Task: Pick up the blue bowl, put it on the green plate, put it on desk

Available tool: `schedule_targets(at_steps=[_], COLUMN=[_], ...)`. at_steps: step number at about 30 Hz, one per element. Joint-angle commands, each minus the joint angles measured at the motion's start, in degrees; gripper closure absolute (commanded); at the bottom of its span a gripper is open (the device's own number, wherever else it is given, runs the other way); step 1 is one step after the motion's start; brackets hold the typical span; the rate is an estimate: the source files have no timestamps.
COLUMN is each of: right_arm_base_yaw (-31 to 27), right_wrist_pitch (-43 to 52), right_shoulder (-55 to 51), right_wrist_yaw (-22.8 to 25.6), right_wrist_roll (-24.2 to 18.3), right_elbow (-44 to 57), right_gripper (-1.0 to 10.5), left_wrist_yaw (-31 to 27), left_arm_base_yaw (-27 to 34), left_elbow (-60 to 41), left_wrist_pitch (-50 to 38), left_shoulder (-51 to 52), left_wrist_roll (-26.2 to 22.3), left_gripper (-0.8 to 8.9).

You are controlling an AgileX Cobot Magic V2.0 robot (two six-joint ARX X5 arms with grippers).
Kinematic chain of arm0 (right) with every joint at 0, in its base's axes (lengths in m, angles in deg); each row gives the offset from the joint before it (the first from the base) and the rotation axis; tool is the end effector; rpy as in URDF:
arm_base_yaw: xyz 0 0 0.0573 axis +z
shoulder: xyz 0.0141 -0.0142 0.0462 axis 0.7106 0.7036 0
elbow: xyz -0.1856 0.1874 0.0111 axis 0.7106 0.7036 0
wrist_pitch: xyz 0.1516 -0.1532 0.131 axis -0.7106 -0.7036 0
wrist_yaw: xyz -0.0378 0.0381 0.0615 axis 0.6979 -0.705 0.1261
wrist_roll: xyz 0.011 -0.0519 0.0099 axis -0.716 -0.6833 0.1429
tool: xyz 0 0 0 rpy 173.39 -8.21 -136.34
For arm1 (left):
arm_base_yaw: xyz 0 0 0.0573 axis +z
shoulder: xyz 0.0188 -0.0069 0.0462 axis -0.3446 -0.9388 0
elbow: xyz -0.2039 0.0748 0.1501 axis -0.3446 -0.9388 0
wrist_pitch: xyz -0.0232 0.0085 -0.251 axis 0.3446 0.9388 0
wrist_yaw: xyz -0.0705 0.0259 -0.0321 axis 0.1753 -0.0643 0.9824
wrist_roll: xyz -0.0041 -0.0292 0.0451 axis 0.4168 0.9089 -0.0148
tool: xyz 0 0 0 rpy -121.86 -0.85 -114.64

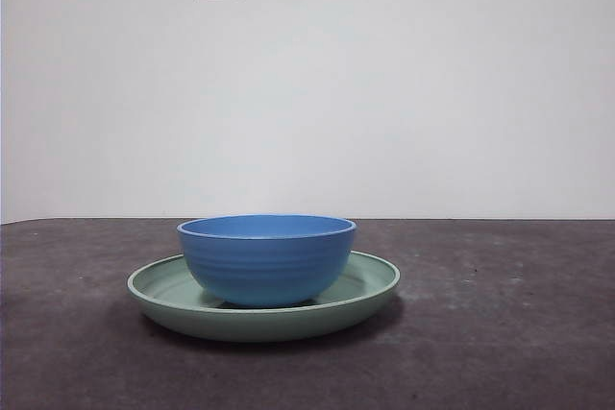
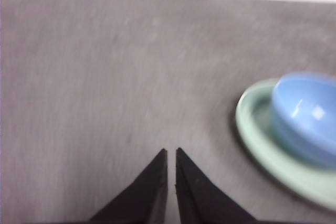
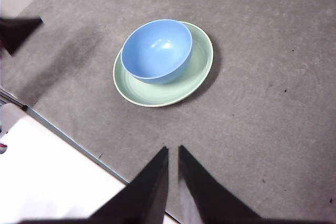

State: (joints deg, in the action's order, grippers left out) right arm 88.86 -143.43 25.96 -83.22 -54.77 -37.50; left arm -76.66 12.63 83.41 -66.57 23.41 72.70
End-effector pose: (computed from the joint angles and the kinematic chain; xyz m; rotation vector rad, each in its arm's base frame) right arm 0.0374 0.0365 0.3454 0.1203 0.7085 0.6411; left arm 0.0991 -0.0176 0.1752 -0.0692 0.3135 -0.2722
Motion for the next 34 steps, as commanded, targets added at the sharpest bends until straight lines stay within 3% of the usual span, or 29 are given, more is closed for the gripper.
schedule_targets(at_steps=[1,7,13,34], right_arm_base_yaw=[0.59,0.59,0.59,0.59], right_wrist_pitch=[0.70,0.70,0.70,0.70], right_shoulder=[0.33,0.33,0.33,0.33], right_wrist_yaw=[0.04,0.04,0.04,0.04], right_wrist_roll=[0.37,0.37,0.35,0.37], right_elbow=[-0.33,-0.33,-0.33,-0.33], right_gripper=[9.2,9.2,9.2,9.2], left_wrist_yaw=[-0.24,-0.96,-8.70,-8.81], left_arm_base_yaw=[0.68,2.49,2.80,2.80], left_elbow=[-3.17,-6.82,-7.15,-7.39], left_wrist_pitch=[-0.96,-1.11,-1.75,-2.62], left_shoulder=[2.91,8.26,11.06,11.06], left_wrist_roll=[0.00,0.26,0.26,0.26], left_gripper=[7.87,7.87,7.87,7.87])
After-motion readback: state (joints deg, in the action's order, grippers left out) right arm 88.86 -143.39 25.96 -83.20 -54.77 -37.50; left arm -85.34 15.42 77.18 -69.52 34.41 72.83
